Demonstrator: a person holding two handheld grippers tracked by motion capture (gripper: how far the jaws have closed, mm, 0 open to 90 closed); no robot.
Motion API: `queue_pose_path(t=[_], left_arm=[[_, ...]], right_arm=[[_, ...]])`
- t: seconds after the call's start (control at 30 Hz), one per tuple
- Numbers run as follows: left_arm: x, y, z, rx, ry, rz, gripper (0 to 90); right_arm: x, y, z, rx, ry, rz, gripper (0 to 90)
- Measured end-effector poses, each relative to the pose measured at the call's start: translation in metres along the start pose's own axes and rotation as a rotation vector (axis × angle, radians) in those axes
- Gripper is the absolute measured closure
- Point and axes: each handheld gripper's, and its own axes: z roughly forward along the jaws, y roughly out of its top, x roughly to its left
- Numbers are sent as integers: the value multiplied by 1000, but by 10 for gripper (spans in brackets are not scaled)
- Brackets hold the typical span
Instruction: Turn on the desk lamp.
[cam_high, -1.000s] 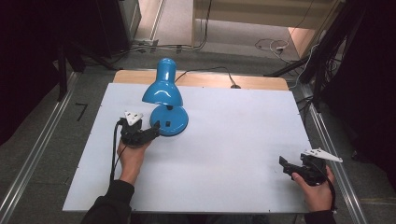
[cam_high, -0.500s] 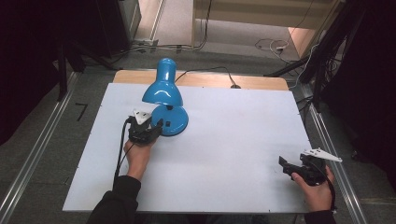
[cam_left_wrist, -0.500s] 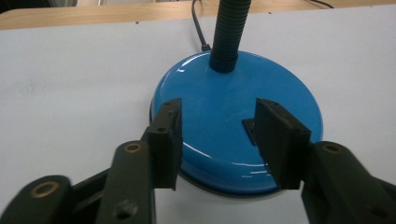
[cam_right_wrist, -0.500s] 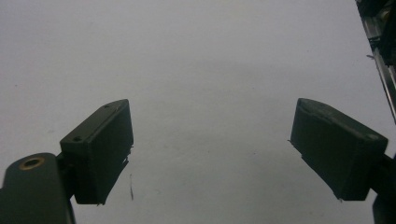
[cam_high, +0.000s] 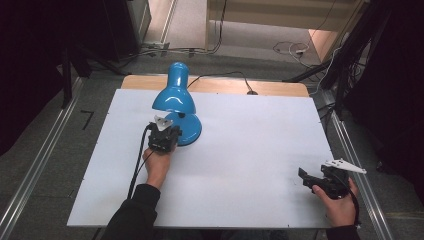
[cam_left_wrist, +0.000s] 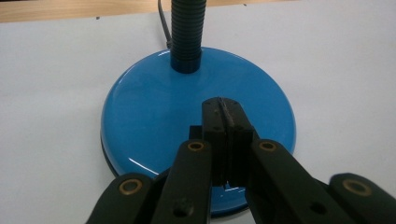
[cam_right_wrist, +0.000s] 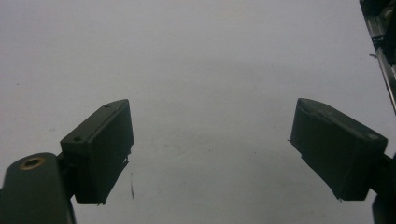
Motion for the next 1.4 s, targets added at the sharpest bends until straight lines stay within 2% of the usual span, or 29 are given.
queue_pose_path(t=[0.47, 0.83, 1.17, 1.4], left_arm=[[0, -1, 6, 10, -17, -27, 900], [0, -3, 9, 20, -16, -34, 900], [0, -5, 10, 14, -18, -66, 900], [-1, -5, 9, 11, -15, -60, 900]], right_arm=[[0, 0, 0, 0, 3, 4, 120], [-1, 0, 0, 2, 4, 5, 120], [-2, 0, -1, 1, 3, 5, 120], [-2, 0, -1, 1, 4, 4, 120]])
